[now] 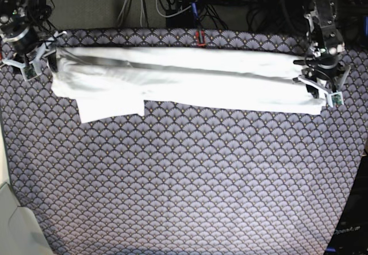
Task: Fold the T-shirt properly
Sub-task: 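Lower the folded edge and open both grippers, then move the right gripper to the loose sleeve flap and grasp it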
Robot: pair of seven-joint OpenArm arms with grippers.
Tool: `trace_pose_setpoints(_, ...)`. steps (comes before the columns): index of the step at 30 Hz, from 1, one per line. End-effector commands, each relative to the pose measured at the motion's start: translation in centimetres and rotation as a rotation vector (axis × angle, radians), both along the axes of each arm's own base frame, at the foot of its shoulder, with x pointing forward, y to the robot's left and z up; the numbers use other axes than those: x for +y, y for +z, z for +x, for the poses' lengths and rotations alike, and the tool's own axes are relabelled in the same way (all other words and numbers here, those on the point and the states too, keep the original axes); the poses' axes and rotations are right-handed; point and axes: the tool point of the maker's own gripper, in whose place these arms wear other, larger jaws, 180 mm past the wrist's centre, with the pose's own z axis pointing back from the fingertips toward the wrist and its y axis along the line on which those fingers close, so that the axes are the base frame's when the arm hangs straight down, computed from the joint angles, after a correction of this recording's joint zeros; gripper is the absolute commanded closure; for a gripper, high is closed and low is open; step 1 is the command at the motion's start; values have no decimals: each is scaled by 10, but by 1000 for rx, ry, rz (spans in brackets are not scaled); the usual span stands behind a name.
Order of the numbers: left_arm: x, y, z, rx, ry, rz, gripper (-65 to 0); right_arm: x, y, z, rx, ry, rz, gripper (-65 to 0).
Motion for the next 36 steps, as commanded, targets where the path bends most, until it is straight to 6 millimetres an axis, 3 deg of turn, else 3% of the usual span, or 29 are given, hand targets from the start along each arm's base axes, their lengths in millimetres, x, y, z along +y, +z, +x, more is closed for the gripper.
trace_pose_setpoints(1, 7, 17, 9, -51, -2, 32, -298, -3, 17, 13, -65, 10, -6, -314)
trace_pose_setpoints(7, 9, 15, 5, -37, -5, 39, -299, 1, 35, 44, -144, 21, -7, -331)
trace_pose_setpoints(16, 12, 11, -1, -19, -7, 47, -303, 32, 29, 101, 3, 62, -69, -348)
trace_pose_setpoints(18, 13, 11, -1, -19, -6, 47, -333, 41, 31, 109, 12, 79, -75, -348)
trace_pose_setpoints(23, 12, 13, 0, -23, -7, 47, -421, 50, 13, 123, 57, 63, -19, -348)
trace_pose_setpoints(30, 9, 14, 2, -28, -13, 46, -422, 37, -24, 139, 160, 11, 54, -348)
trace_pose_setpoints(36, 9, 14, 2, -28, -12, 47, -422, 37, -33, 141, 186, 1, 76, -348)
